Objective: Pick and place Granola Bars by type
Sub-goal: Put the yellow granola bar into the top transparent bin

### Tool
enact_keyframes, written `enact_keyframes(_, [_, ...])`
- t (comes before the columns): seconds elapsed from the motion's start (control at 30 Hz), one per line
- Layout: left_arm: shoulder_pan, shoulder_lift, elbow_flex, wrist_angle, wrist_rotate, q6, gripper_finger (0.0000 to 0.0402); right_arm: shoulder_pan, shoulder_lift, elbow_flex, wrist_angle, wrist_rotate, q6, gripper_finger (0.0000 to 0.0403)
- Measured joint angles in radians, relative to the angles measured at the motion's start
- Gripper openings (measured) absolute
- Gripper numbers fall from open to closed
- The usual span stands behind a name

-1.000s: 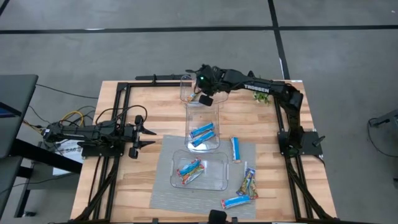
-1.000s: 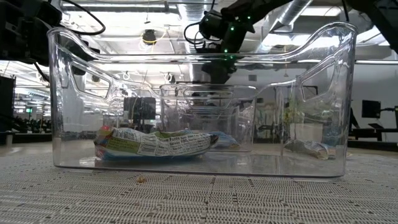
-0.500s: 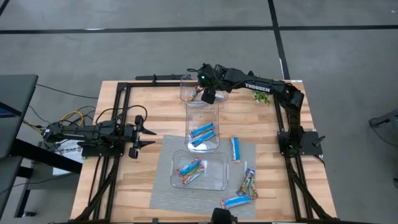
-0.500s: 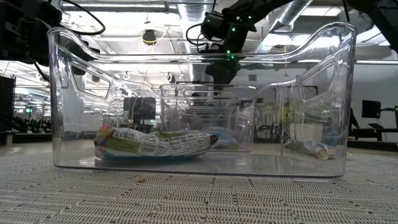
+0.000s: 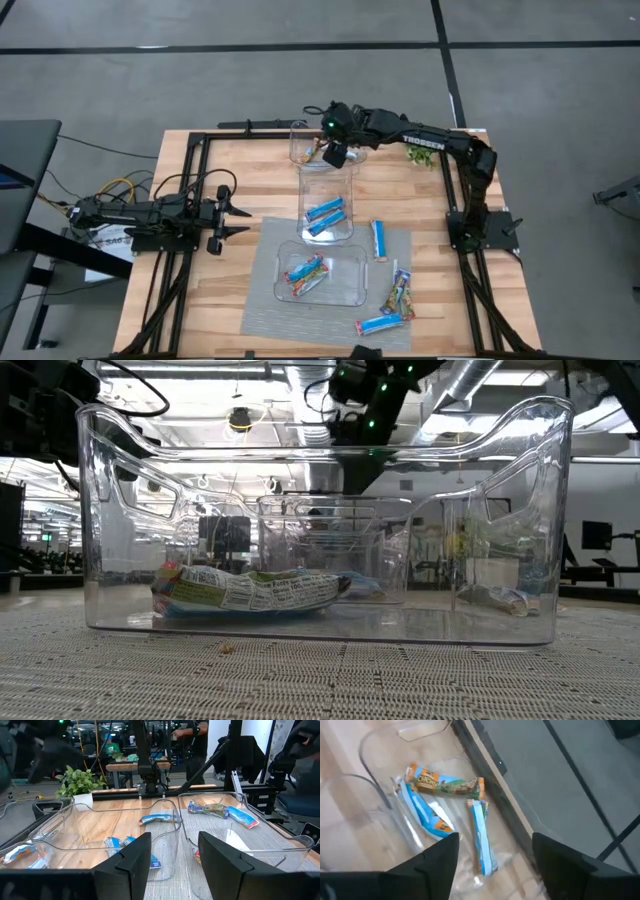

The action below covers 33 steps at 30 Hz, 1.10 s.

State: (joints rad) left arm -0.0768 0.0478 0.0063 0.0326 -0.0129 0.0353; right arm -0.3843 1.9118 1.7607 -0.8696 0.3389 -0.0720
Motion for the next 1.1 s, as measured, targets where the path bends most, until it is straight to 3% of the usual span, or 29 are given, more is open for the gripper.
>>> enact_keyframes(0.4, [0.0, 0.0, 0.0, 0.0, -0.001, 0.0, 0.0158, 0.032, -0.198, -0.011, -0.157, 0.009, 0.336, 0.0244])
enact_keyframes(0.67, [0.0, 0.0, 0.0, 0.0, -0.001, -0.001, 0.0158, 0.113, -0.392, -0.122, -0.12, 0.115, 0.482, 0.0244])
enact_keyframes(1.1, [0.0, 0.0, 0.0, 0.0, -0.001, -0.001, 0.0158, 0.245, -0.656, -0.341, -0.144, 0.226, 0.875, 0.0244])
